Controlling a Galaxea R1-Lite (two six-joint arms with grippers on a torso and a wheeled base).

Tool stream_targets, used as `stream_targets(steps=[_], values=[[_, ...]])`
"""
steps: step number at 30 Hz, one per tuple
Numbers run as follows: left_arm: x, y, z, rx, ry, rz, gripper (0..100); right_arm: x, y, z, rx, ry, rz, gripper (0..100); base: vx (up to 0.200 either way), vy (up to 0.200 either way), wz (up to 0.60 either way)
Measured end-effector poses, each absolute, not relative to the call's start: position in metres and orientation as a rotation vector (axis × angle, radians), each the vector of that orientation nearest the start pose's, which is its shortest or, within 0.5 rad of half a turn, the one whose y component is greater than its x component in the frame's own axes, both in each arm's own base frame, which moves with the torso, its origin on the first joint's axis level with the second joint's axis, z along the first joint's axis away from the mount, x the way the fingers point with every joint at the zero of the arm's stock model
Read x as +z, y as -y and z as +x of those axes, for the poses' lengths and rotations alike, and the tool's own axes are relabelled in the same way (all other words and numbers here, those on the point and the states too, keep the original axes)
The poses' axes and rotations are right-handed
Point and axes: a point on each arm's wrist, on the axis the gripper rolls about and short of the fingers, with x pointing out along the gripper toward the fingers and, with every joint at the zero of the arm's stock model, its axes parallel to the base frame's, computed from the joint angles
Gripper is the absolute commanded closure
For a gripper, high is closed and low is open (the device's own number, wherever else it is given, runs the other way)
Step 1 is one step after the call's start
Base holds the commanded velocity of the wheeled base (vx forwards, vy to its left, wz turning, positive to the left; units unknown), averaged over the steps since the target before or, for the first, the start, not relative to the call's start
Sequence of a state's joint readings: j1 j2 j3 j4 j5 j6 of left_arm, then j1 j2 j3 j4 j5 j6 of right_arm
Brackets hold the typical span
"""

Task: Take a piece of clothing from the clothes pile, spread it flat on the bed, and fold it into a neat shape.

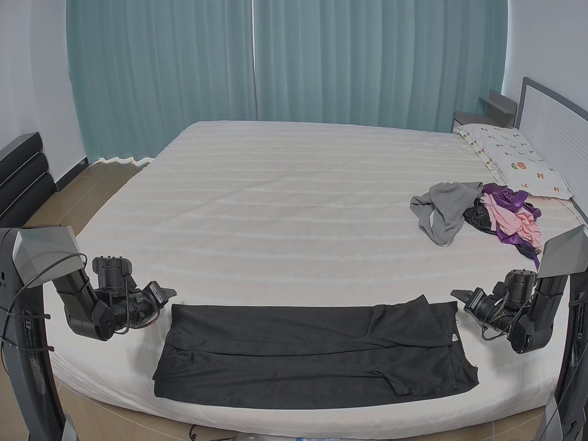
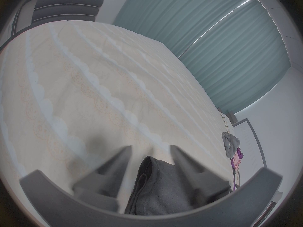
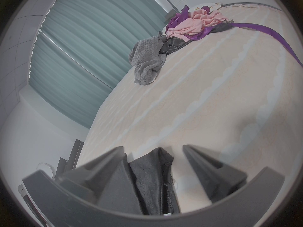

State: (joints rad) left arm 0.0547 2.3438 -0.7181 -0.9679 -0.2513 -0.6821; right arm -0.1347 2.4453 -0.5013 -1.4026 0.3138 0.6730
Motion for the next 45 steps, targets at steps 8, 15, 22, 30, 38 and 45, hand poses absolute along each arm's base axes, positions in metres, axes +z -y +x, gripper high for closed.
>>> stream_targets(steps=[8, 15, 22, 30, 38, 45], values=[[-0.026, -0.014, 0.35, 0.036, -0.708, -0.764, 0, -0.045, 0.04, 0.321, -0.019, -0.556, 0.803, 0, 0.0, 0.0, 0.0], [-0.018, -0.011, 0.333, -0.068, -0.752, -0.733, 0, -0.045, 0.042, 0.321, -0.023, -0.554, 0.809, 0, 0.0, 0.0, 0.0], [-0.015, -0.008, 0.311, -0.201, -0.794, -0.606, 0, -0.048, 0.042, 0.321, -0.025, -0.562, 0.81, 0, 0.0, 0.0, 0.0], [-0.024, -0.002, 0.297, -0.292, -0.831, -0.443, 0, -0.05, 0.039, 0.321, -0.022, -0.572, 0.809, 0, 0.0, 0.0, 0.0], [-0.033, 0.008, 0.288, -0.306, -0.88, -0.396, 0, -0.052, 0.038, 0.321, -0.021, -0.579, 0.809, 0, 0.0, 0.0, 0.0], [-0.036, 0.019, 0.286, -0.289, -0.896, -0.358, 0, -0.053, 0.038, 0.321, -0.021, -0.581, 0.809, 0, 0.0, 0.0, 0.0]])
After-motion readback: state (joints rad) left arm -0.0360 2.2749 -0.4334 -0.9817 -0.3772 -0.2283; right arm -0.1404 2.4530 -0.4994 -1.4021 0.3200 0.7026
